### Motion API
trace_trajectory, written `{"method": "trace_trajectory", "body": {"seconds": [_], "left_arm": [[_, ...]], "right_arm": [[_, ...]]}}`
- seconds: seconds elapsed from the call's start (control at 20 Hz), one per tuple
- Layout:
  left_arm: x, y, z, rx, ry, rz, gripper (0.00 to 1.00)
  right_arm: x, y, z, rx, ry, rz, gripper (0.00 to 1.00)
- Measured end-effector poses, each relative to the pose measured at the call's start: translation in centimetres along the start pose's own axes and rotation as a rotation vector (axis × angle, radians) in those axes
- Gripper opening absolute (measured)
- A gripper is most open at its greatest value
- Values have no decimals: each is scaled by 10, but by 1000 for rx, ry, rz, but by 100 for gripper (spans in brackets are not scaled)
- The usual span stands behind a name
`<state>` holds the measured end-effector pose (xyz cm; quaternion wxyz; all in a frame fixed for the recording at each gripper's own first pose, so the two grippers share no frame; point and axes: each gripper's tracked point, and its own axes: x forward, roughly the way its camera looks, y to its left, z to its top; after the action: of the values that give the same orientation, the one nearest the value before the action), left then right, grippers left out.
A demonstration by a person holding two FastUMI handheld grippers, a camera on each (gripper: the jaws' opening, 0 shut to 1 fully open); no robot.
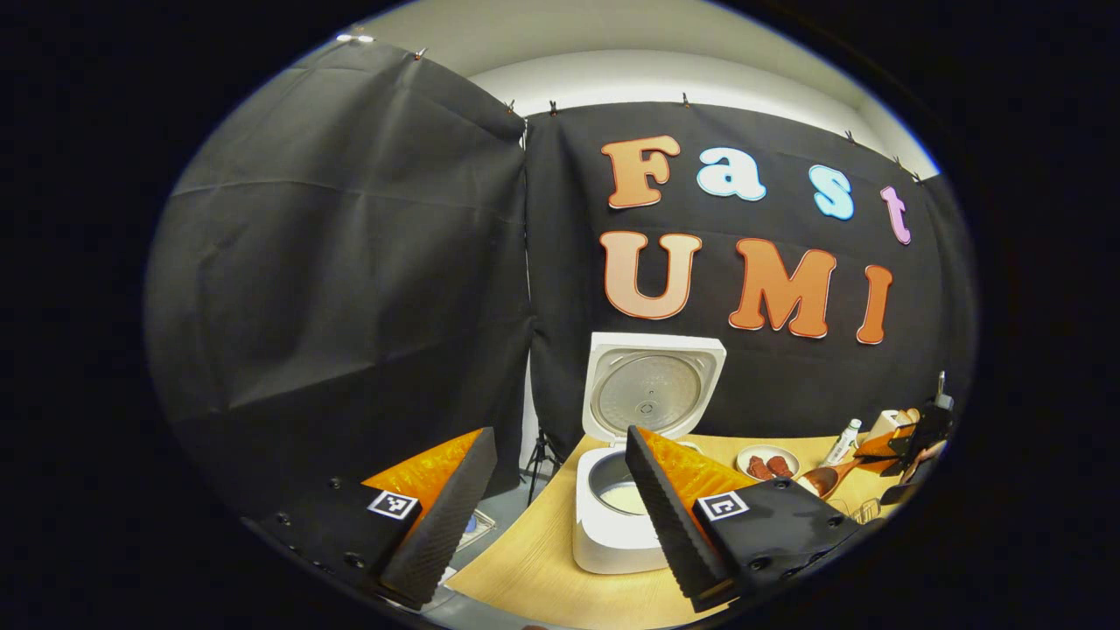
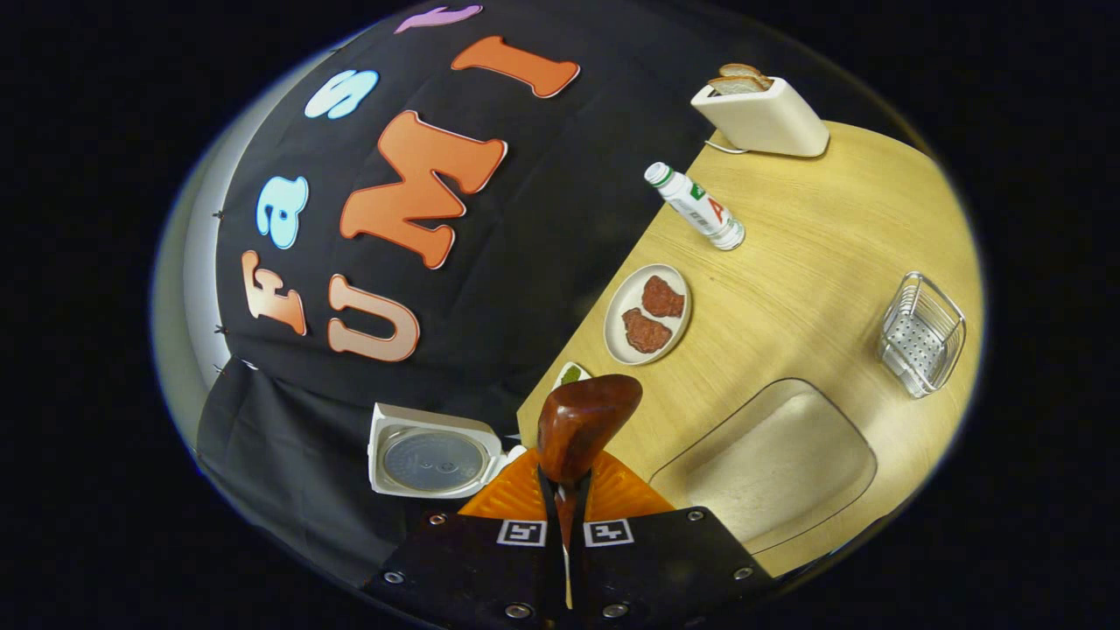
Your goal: Close the left gripper, press the button to open the rice cooker; take a wooden spoon from the chopstick holder with the right hand, scoop a spoonful of rice and pour it into the rice cooker, then put the wooden spoon back into the chopstick holder.
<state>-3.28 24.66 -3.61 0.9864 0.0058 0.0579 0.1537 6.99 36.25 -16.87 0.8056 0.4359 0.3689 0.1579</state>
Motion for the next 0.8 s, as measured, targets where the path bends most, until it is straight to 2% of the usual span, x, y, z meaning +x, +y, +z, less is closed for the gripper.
{"method": "trace_trajectory", "body": {"seconds": [0.35,0.6,0.8], "left_arm": [[10,9,-10,-9,42,-89,100],[13,14,-12,-15,53,-138,100],[15,20,-11,-14,55,-157,100]], "right_arm": [[32,86,-44,-47,29,84,1],[57,117,-67,-104,22,86,1],[68,131,-72,-197,-18,70,2]]}}
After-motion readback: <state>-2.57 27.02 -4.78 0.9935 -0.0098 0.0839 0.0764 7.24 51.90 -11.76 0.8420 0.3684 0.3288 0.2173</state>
